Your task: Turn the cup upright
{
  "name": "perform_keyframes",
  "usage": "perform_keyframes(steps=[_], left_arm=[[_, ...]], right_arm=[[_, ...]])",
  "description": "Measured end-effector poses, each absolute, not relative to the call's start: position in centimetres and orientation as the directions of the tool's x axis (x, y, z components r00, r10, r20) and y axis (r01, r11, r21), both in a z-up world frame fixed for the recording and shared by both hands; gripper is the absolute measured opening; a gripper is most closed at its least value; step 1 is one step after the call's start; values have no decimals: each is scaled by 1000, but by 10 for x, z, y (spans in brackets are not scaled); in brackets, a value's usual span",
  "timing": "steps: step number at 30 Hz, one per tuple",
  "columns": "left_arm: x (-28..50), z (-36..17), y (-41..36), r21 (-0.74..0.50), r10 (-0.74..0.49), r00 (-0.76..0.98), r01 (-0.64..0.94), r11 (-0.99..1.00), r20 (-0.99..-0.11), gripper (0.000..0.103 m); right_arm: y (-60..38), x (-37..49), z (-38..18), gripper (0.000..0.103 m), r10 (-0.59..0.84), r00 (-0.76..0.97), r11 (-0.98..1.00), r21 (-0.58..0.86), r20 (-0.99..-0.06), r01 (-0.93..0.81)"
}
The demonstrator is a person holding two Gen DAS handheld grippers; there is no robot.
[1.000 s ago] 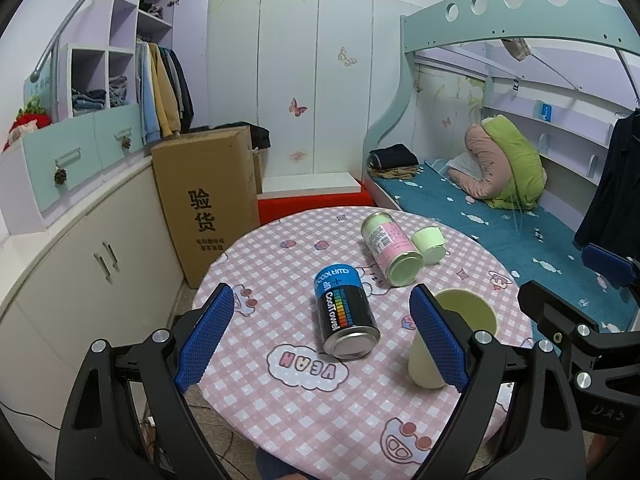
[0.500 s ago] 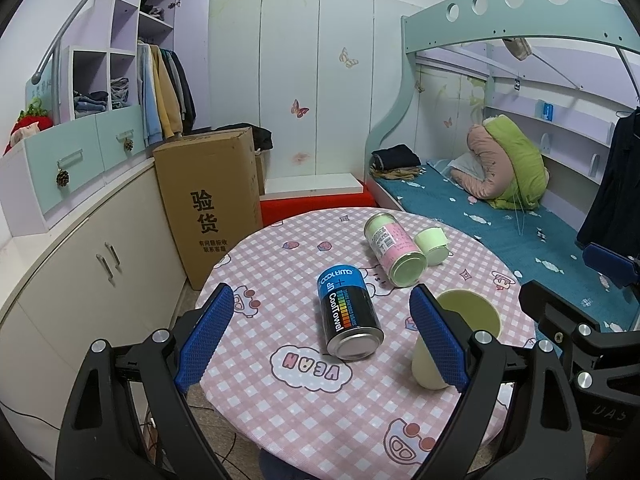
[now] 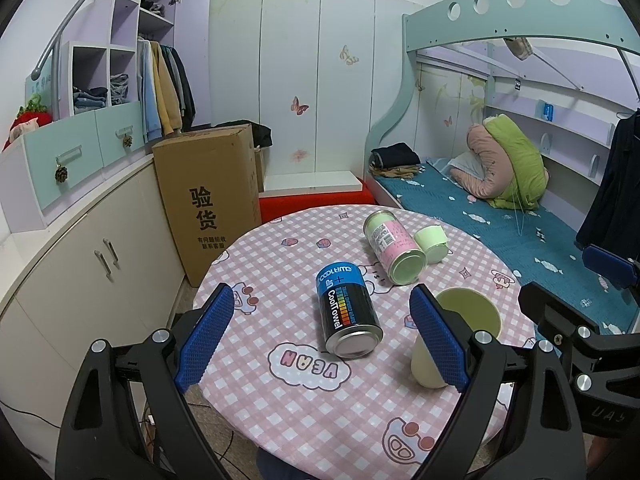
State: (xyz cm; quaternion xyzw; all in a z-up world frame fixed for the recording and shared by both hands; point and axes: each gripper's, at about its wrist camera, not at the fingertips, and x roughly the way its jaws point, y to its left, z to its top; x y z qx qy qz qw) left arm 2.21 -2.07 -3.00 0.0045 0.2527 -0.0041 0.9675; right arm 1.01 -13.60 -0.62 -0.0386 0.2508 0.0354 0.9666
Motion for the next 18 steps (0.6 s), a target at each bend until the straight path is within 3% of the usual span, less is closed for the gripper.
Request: perform_keyframes(steps=[18], left_arm=[[27, -35, -23, 2, -10, 865, 13, 1000, -502, 86]], right_arm=[[-137, 13, -15, 96, 49, 867, 995, -52, -496, -87]])
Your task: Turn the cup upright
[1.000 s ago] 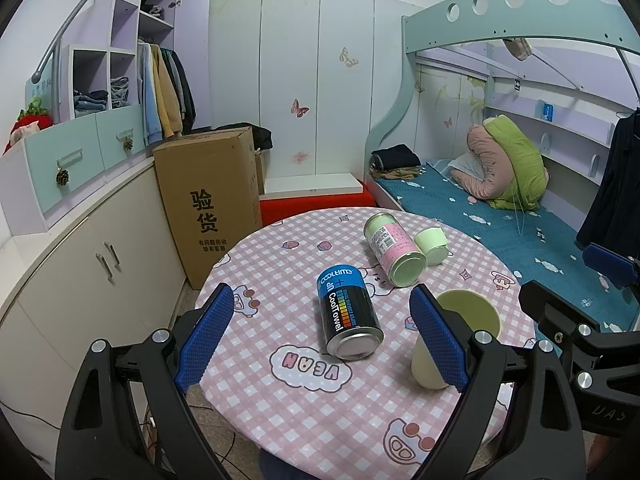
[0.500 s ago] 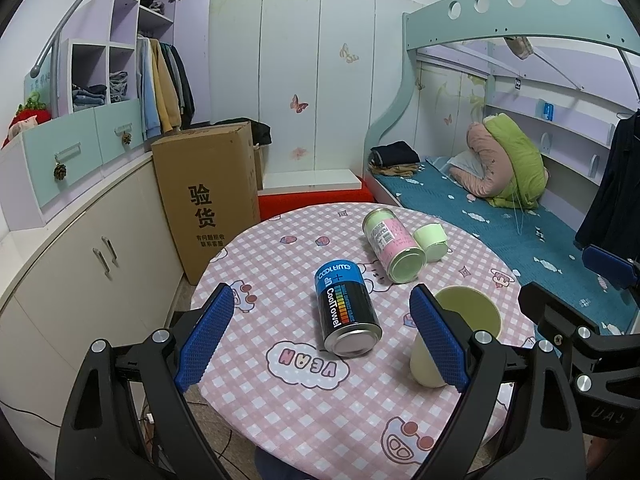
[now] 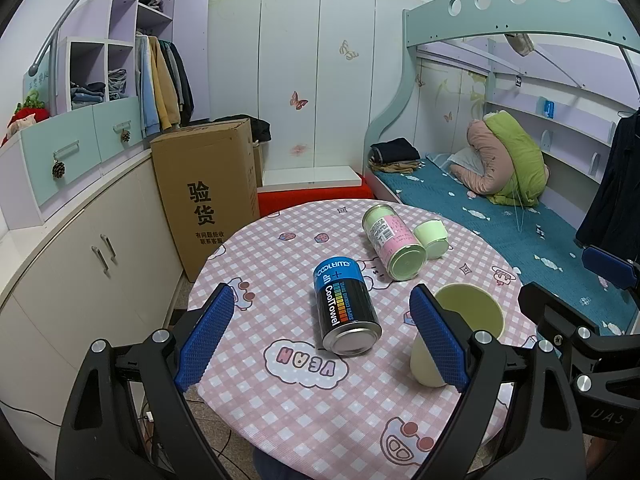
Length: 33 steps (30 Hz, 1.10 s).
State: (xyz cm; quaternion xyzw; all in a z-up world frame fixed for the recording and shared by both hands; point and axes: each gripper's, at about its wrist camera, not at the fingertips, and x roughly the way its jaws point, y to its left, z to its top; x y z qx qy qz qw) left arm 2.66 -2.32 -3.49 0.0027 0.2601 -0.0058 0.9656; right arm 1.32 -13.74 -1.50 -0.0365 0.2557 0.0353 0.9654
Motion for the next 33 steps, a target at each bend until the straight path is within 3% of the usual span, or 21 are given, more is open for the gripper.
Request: perform_keyframes(steps=[33], left_arm=[[25, -34, -27, 24, 8, 887, 4, 1000, -462, 86]], right_arm=[[-138, 13, -16, 96, 52, 866, 995, -51, -497, -89]])
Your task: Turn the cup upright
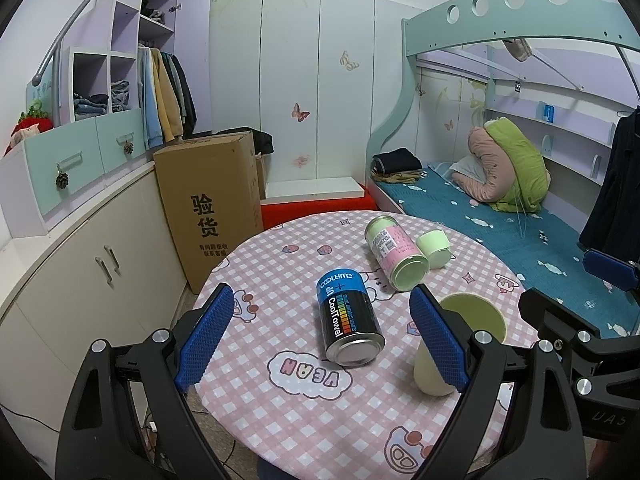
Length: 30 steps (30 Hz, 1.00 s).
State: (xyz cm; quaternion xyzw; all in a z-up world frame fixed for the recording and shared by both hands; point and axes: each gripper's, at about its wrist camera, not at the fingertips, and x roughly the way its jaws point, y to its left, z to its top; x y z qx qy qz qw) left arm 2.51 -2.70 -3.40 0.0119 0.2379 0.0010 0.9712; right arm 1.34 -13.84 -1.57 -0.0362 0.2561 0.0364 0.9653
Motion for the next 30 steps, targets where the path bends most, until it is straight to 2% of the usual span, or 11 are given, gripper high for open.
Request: perform_keyframes(steps=[30], left_arm=[[25, -31, -25, 10, 4, 885, 0, 1000, -466, 86]], right_arm=[[-139, 16, -16, 96, 49, 868, 995, -50, -494, -85]])
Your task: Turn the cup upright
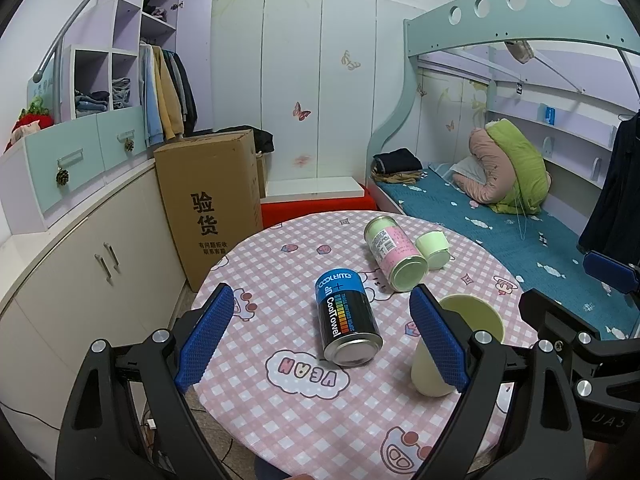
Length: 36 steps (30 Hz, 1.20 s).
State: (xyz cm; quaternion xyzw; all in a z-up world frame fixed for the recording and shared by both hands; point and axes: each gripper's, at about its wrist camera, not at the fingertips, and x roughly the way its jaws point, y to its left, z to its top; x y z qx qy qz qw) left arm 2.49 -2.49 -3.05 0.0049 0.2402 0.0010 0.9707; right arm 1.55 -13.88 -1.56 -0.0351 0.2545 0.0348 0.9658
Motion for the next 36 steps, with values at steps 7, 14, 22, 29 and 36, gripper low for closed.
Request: perform_keyframes(steps=[7, 14, 22, 29, 36], left_arm=[[25, -31, -25, 11, 7, 885, -2, 1000, -465, 86], [25, -31, -25, 9, 5, 885, -1, 1000, -466, 86], [25, -33, -25, 3, 2, 885, -1, 1000, -465, 86], [25, -32, -26, 18, 11, 895, -3, 1000, -447, 86], [25, -33, -25, 15, 9, 895, -3, 1000, -447, 86]], right_arm=[[-139, 16, -16, 96, 51, 868, 995, -49, -494, -86], [-139, 15, -16, 96, 50, 868, 995, -50, -494, -85], [-139, 16, -16, 96, 49, 868, 995, -51, -494, -86], [-139, 16, -16, 96, 50, 867, 995, -51, -495, -86], [-139, 16, -16, 96, 48, 868, 995, -51, -494, -85]])
